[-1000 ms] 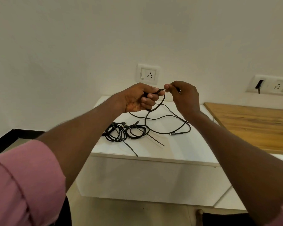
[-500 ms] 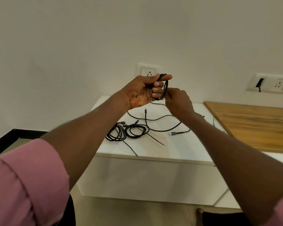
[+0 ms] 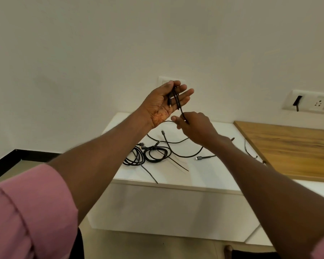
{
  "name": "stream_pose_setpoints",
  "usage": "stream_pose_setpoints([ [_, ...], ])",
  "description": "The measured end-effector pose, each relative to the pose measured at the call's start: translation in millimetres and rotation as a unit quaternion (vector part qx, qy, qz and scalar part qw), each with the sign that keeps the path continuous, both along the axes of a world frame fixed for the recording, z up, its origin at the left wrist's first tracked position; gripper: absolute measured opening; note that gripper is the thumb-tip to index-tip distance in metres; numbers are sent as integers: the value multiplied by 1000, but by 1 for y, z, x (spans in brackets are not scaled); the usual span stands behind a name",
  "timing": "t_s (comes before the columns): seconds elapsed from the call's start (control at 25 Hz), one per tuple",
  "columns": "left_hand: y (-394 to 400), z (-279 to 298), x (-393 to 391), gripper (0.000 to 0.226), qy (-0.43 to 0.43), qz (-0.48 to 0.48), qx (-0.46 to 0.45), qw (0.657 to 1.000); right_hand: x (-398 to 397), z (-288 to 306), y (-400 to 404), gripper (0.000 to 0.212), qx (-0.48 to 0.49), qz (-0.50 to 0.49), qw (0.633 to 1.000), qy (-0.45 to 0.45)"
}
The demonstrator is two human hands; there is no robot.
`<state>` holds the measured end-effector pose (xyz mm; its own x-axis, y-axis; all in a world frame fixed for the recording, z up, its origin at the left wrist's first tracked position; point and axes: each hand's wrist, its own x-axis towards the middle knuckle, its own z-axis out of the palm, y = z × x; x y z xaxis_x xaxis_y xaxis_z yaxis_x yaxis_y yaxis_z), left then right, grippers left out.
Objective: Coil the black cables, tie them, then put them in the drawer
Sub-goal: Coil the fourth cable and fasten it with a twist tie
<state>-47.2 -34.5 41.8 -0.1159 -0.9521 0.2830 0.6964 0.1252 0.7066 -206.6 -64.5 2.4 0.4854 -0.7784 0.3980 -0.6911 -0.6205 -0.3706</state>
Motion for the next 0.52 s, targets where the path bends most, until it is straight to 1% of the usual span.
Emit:
stream_pose_setpoints([
  [0.08, -4, -1, 2, 24, -33, 45, -18, 998, 4, 3, 2, 49, -9, 18, 1000, -20],
  [0.16, -6, -3, 3, 30, -123, 114, -22, 986, 5, 5, 1, 44, -20, 33, 999, -27],
  [0.24, -6, -4, 0, 34, -223, 193, -39, 955, 3, 4, -1, 41, -34, 39, 998, -27],
  [0.28, -6, -3, -4, 35, -255, 220, -53, 940, 2, 3, -1, 38, -29, 42, 998, -34],
  [0.44, -4, -3, -14, 35, -326, 281, -89, 898, 1, 5, 2, 26, 17, 71, 995, -67],
  [0.52, -6, -8, -13, 33, -390, 292, -104, 867, 0, 5, 2, 21, 26, 70, 994, -74],
])
